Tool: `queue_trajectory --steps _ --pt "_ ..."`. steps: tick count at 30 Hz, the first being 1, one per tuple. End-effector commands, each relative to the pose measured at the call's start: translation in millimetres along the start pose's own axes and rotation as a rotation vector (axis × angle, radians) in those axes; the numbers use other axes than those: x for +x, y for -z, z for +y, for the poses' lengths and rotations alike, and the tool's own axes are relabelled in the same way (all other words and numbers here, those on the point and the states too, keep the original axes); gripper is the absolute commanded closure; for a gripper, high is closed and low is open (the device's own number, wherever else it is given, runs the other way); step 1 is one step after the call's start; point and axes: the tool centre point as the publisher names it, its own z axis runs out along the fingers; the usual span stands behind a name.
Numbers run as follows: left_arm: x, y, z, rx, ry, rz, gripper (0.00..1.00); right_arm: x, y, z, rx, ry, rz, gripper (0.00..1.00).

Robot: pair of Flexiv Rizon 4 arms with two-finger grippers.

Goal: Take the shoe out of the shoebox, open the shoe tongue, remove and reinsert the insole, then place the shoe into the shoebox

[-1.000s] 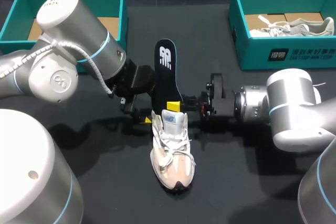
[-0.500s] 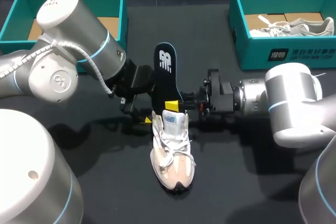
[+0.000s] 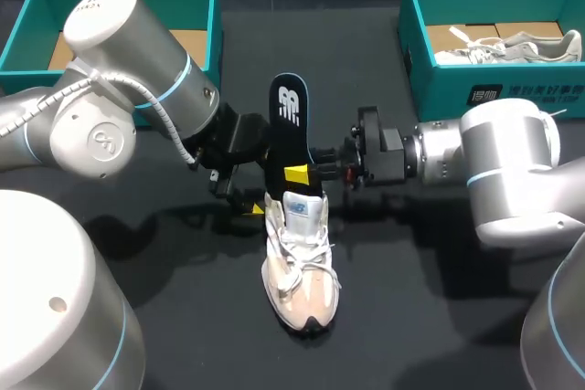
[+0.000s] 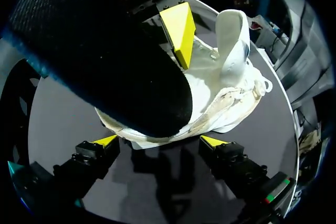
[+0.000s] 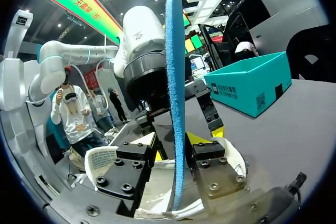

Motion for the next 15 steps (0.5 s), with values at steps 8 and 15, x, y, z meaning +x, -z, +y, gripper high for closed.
queue_trajectory --steps 8,15 --pt "-0.2 -0.6 -0.3 -0.003 0.000 0.000 0.00 -8.5 -6.3 6.2 0.021 0.001 0.019 1.00" --pt "-0.2 -0.6 -0.3 -0.003 0.000 0.000 0.00 -9.0 -2.7 -10.5 0.002 -0.054 0.013 1.00"
